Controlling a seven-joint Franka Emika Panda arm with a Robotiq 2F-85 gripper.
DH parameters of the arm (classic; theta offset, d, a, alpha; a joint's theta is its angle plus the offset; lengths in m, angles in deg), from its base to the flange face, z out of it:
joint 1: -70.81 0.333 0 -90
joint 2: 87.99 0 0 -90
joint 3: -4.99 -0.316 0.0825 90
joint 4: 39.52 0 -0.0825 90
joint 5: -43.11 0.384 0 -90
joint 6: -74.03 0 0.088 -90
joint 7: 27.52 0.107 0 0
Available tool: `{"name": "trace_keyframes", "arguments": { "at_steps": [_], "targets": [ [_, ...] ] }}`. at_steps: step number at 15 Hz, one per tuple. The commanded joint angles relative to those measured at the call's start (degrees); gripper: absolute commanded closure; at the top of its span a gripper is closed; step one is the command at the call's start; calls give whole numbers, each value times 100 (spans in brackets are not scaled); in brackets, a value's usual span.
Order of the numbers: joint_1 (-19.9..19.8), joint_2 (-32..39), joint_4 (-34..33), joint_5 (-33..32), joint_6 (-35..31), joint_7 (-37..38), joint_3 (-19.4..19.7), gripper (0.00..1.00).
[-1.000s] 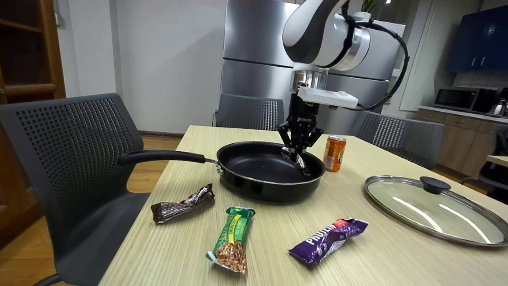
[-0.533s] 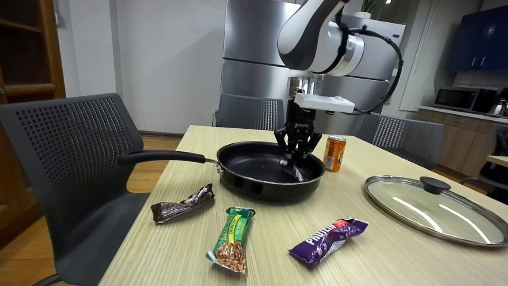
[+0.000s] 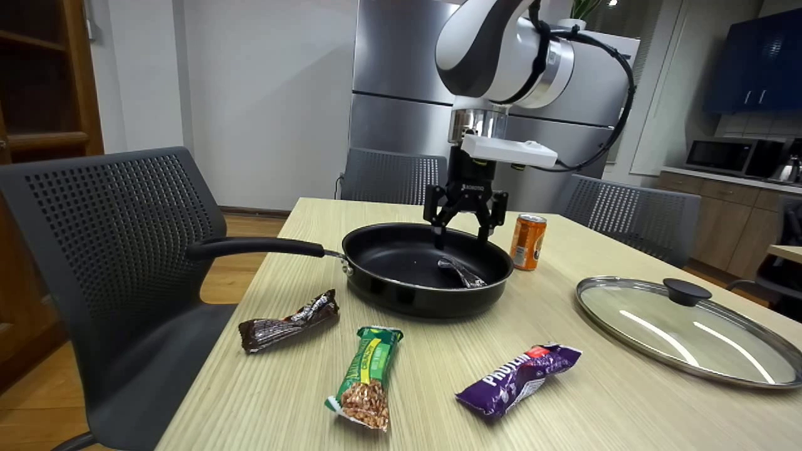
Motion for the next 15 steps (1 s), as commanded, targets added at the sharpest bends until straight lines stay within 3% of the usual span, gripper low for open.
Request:
{"name": "trace_keyframes", "arguments": {
  "at_steps": [1, 7, 15],
  "targets": [
    [57, -551, 560, -17, -83, 147, -26, 0],
    [167, -1155, 1349, -75, -163, 350, 9, 0],
    [336, -1864, 2758, -96, -822, 826, 17, 0]
  ]
}}
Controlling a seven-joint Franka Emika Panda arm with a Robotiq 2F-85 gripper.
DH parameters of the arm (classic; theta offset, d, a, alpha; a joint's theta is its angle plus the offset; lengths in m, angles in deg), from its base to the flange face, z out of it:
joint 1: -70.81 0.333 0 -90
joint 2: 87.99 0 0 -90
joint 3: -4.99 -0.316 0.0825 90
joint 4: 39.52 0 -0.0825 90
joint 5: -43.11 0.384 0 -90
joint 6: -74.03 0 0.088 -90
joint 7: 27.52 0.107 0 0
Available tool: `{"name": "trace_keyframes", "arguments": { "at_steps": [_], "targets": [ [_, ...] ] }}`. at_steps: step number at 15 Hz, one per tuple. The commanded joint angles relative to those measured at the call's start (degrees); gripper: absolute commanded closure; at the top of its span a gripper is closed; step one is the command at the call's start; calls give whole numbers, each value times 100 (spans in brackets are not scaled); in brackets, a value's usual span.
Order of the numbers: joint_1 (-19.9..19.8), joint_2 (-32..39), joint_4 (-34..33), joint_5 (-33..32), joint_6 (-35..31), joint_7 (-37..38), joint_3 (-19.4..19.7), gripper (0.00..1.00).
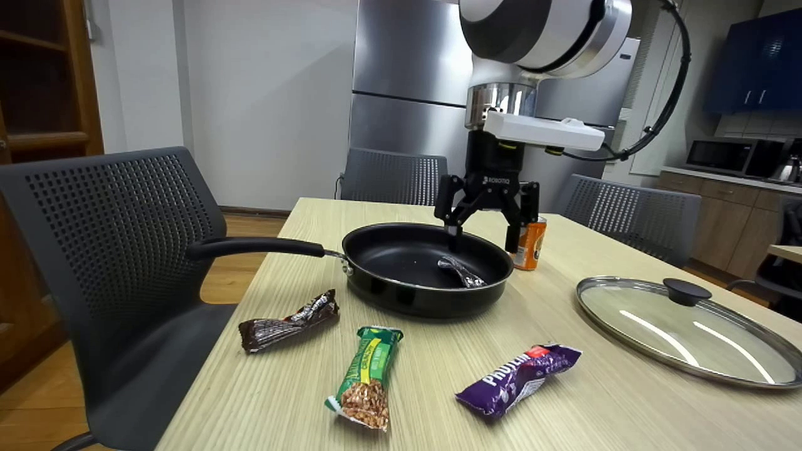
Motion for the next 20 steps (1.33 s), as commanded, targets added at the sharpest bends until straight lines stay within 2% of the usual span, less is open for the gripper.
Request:
{"name": "trace_keyframes", "arguments": {
  "at_steps": [1, 9, 15, 20],
  "targets": [
    [119, -553, 850, -81, -404, 443, 24, 0],
    [321, -980, 1912, -14, -1232, 1125, 4, 0],
    [467, -1016, 2299, 105, -1532, 1630, -3, 0],
    [487, -972, 2411, 430, -1489, 1976, -62, 0]
  ]
}}
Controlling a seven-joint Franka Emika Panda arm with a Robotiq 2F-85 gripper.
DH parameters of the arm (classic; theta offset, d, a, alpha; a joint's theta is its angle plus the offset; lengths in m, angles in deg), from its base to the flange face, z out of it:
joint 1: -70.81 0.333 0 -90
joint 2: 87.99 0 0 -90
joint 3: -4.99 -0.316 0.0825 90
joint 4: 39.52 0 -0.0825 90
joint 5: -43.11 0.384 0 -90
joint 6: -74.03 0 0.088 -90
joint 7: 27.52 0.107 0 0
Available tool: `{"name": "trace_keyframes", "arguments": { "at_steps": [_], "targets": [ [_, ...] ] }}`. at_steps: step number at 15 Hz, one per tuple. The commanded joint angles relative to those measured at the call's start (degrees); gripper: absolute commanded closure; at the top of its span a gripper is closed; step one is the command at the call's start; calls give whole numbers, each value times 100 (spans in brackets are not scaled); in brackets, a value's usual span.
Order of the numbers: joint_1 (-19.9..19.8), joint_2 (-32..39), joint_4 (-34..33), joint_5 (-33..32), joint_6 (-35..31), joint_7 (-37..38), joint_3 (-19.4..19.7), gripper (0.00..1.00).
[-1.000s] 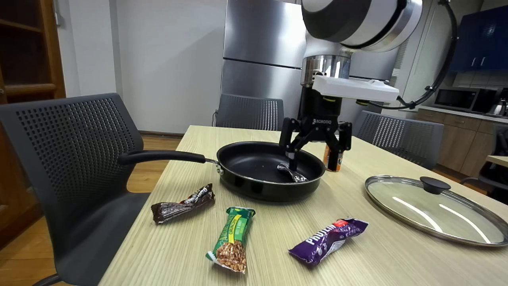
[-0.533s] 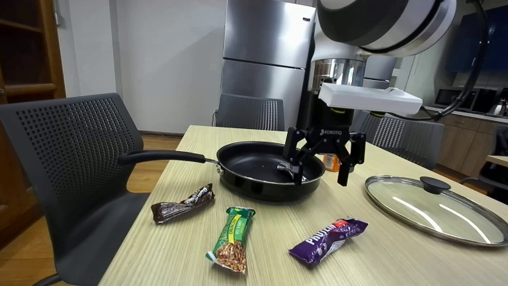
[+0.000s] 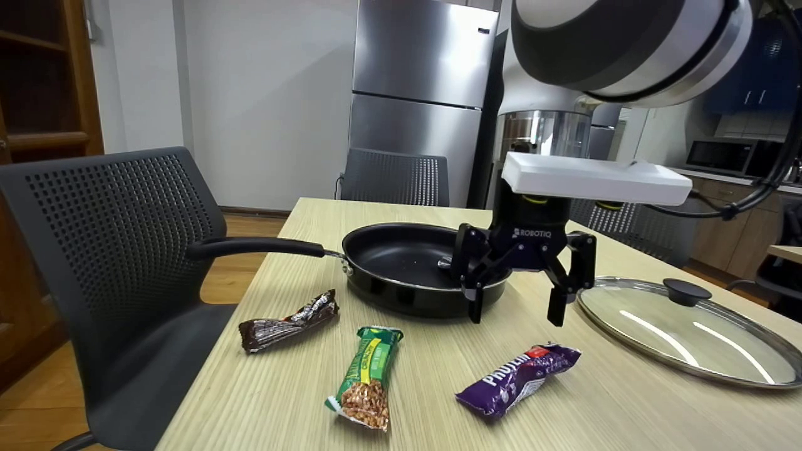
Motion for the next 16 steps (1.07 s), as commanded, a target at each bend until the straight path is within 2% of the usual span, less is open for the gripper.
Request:
{"name": "trace_keyframes", "arguments": {
  "at_steps": [1, 7, 16],
  "targets": [
    [45, -202, 236, 310, -4, 334, -60, 0],
    [53, -154, 224, 847, 130, 698, -112, 0],
    [49, 192, 174, 1141, -78, 1139, -140, 0]
  ]
}}
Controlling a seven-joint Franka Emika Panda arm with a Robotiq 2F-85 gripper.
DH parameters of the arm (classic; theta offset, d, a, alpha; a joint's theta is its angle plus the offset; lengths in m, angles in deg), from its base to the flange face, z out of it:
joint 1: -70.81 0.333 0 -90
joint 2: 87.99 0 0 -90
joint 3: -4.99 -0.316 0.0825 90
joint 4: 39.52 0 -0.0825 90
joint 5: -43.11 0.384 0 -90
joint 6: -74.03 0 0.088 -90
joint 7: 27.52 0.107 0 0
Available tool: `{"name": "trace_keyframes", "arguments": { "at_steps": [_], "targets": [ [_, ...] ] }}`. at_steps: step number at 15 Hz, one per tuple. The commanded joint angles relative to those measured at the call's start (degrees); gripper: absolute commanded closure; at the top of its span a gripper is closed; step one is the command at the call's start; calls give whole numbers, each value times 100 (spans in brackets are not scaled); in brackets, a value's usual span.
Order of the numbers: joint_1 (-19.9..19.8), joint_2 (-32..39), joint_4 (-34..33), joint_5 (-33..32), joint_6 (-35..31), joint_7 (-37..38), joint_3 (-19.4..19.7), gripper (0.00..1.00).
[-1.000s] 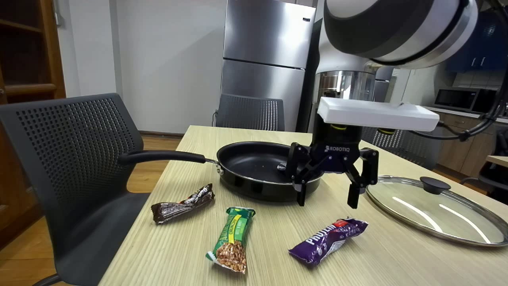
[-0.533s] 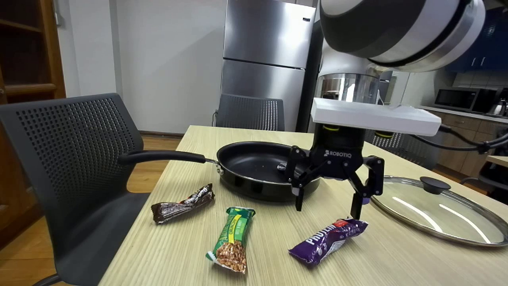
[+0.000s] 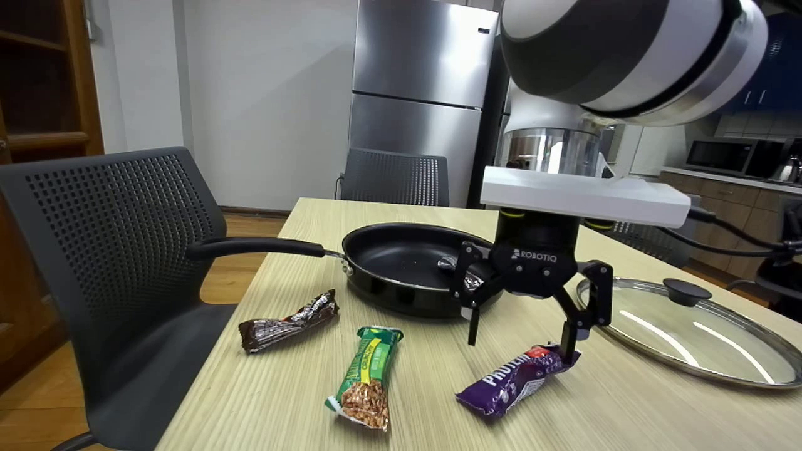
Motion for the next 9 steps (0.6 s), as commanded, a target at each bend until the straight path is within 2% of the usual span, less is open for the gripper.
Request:
{"name": "trace_keyframes", "arguments": {
  "at_steps": [1, 6, 7, 9],
  "targets": [
    [-8, 94, 24, 211, -89, 170, -68, 0],
    [-53, 189, 50, 417, -123, 134, -92, 0],
    [-67, 180, 68, 467, -160, 119, -98, 25],
    [-73, 180, 82, 537, -205, 116, -89, 34]
  ]
}}
